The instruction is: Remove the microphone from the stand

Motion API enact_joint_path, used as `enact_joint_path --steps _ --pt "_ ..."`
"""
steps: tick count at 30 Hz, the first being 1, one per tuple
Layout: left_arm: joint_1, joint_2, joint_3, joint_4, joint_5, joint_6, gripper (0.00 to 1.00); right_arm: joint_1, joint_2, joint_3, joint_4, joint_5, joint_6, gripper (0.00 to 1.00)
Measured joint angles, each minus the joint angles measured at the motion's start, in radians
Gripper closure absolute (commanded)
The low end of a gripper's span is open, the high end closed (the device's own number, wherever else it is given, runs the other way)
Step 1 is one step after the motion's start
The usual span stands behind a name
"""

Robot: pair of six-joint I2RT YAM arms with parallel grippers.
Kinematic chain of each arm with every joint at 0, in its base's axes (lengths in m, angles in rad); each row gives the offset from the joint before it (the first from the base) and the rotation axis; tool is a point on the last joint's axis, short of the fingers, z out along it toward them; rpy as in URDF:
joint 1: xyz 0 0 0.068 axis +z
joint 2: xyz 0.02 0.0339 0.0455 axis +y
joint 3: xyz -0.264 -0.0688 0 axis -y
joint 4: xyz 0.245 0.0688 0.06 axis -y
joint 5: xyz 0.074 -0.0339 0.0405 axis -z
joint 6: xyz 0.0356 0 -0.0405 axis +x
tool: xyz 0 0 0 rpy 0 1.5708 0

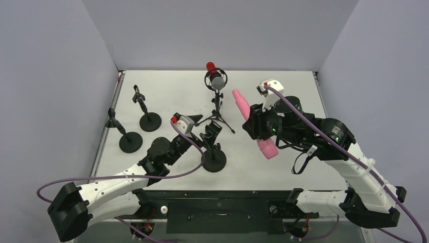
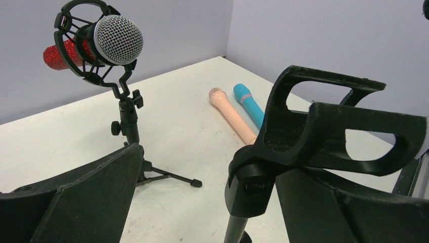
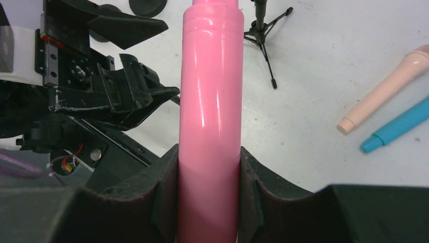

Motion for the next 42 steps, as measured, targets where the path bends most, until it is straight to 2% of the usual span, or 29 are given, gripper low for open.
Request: enact_joint_path --steps 7,14,23,27,37,42 --pt "0.000 -0.082 0.064 -0.216 0.019 0.021 0.04 -0.074 0.000 -0.037 0.032 -0.003 -0.003 1.00" --pt "0.000 -0.157 0.130 -0.400 0.164 0.037 0.04 -0.235 0.007 -0.135 0.113 -0.026 -0.004 1.00" --pt "0.000 -0.240 0.190 -0.637 0.308 0.073 0.04 -0.374 0.090 -0.227 0.276 -0.046 -0.003 1.00" --pt "0.000 -0.283 0.190 -0.705 0.256 0.076 0.04 -0.415 0.160 -0.257 0.358 -0.038 -0.008 1.00" --pt "0.000 -0.486 0.190 -0.865 -0.025 -0.010 0.04 -0.537 0.364 -0.294 0.529 -0.002 -0.019 1.00" --pt "0.000 -0.565 0.194 -0.919 -0.085 -0.054 0.04 -0.562 0.480 -0.294 0.594 0.036 -0.029 1.00"
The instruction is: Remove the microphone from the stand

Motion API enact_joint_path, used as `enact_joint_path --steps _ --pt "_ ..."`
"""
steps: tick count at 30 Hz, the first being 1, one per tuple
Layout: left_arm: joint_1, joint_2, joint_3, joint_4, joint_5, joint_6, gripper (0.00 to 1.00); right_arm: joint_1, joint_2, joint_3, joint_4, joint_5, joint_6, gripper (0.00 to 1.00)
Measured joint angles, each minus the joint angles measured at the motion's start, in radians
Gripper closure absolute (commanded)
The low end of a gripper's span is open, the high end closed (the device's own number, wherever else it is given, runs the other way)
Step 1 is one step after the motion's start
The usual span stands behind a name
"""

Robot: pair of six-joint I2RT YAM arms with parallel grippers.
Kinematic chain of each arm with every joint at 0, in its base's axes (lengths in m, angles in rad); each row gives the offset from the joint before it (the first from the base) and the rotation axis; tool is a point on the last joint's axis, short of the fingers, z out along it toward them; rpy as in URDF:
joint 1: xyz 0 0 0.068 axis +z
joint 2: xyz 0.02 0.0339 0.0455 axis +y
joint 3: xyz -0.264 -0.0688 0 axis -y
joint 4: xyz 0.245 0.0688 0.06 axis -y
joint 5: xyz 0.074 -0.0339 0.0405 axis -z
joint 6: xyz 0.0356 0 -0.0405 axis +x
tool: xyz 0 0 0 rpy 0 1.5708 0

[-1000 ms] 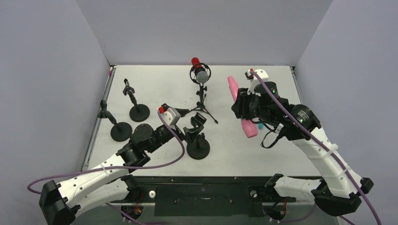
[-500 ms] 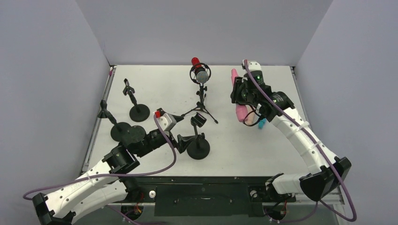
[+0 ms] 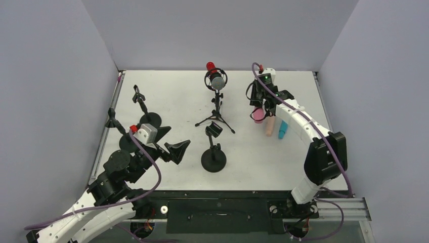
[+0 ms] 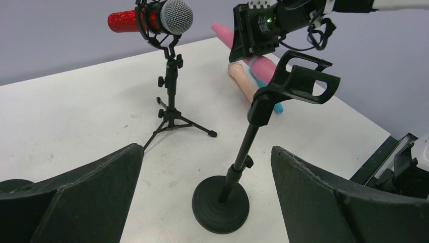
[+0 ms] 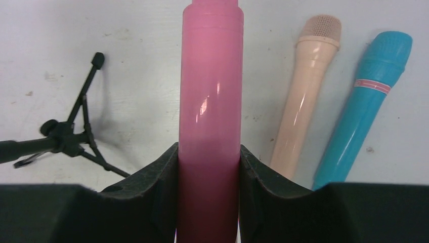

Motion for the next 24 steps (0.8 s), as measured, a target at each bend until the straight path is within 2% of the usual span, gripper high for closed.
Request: enact_joint_path --steps 8,24 --pt "0.000 -0.037 0.000 -0.052 -0.016 -0.038 0.04 -0.018 0.194 0.000 0.079 0.032 -0.008 1.00" --pt "0.000 0.011 0.000 -0.058 0.015 -0.058 0.04 -0.074 0.407 0.005 0.168 0.022 0.033 1.00"
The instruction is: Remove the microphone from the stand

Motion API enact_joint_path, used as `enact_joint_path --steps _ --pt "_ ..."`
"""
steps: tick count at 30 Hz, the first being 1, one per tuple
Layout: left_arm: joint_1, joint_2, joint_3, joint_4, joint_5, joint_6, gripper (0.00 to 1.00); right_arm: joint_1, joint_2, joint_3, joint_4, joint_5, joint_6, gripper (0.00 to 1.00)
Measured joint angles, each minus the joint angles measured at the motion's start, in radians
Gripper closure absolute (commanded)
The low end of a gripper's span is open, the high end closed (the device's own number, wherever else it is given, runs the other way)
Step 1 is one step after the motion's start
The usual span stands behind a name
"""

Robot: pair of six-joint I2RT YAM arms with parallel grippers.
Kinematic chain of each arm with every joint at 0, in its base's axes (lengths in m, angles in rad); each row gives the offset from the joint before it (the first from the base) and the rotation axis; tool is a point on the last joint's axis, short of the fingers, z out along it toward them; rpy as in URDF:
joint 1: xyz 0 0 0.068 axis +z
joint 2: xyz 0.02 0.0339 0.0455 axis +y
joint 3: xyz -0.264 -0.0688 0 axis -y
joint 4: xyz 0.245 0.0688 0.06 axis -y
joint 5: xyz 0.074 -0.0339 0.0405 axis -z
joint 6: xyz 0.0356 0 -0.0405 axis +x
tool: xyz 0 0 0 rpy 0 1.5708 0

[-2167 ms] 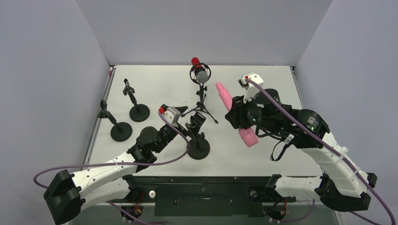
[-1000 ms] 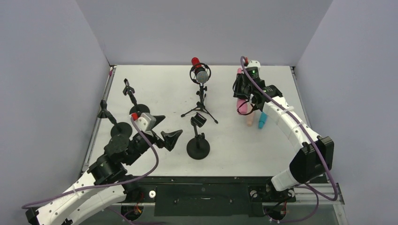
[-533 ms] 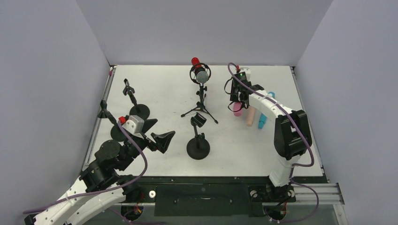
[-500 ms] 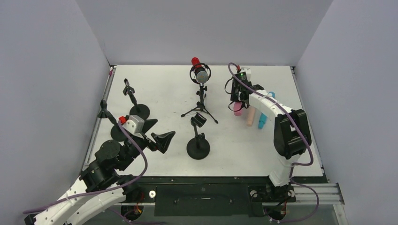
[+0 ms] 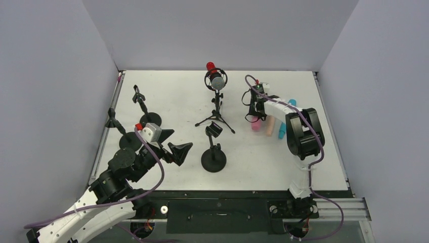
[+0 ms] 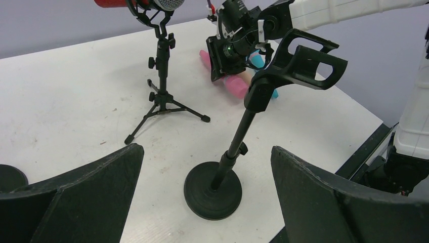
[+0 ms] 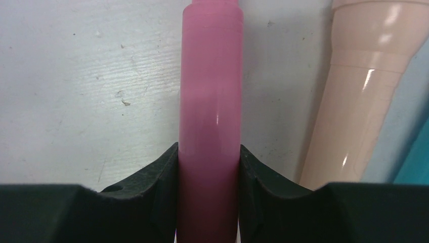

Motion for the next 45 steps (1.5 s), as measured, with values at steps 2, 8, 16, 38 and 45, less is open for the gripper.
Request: enact_joint_path --steps 2,8,16,38,45 --pt "0.000 0.004 0.000 0.001 0.001 -0.001 0.04 -0.003 0.015 0.000 0.000 -0.001 0.007 1.00" --pt "0.000 0.010 0.000 0.004 -0.003 -0.006 0.04 -0.006 0.051 0.042 -0.005 -0.004 0.021 1.00" --pt "0.000 0.043 0.008 0.007 -0.004 -0.008 0.04 -0.008 0.084 0.097 -0.039 -0.014 0.033 0.88" --pt "0.000 0.089 0.039 0.014 -0.003 -0.021 0.04 -0.011 0.085 0.112 -0.075 -0.032 0.043 0.54" --pt "0.000 0.093 0.044 0.015 -0.003 -0.022 0.04 -0.011 0.085 0.126 -0.101 -0.042 0.042 0.51"
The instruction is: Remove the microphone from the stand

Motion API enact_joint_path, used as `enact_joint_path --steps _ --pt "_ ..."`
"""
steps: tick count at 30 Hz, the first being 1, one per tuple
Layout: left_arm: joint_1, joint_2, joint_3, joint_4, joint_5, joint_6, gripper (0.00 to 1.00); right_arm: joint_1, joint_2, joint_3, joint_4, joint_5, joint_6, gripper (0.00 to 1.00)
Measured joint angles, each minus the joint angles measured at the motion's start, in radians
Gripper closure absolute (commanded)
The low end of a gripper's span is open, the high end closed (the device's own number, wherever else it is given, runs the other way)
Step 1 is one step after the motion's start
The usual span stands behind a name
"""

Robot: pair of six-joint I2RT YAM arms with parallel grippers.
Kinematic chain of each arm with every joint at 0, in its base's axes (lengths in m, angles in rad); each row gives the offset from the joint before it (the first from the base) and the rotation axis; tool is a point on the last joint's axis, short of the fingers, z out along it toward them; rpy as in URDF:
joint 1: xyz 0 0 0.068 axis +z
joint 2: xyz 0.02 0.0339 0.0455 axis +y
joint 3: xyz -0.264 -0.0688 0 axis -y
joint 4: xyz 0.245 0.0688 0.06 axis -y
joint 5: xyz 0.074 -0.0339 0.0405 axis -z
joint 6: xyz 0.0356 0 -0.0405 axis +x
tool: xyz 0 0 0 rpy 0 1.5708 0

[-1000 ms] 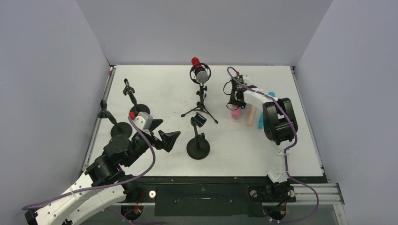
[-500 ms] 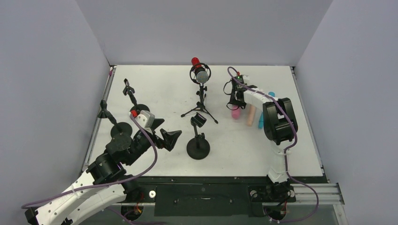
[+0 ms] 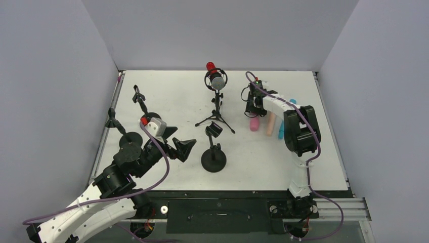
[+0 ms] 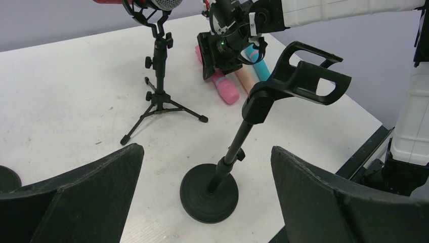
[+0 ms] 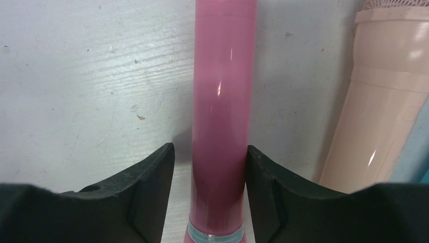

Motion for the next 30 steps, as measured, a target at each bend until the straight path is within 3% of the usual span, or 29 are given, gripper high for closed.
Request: enact_joint_path --steps 4,16,30 --pt "0.000 0.005 0.000 0.000 0.000 0.000 0.04 0.000 0.000 0.009 -0.012 -0.003 0.000 0.50" --pt "0.000 0.015 0.000 0.000 0.000 0.000 0.04 0.000 -0.043 0.037 -0.061 -0.002 0.003 0.35" --pt "0.000 0.021 0.000 0.002 0.000 0.000 0.04 0.000 -0.182 0.054 -0.099 -0.002 0.006 0.33"
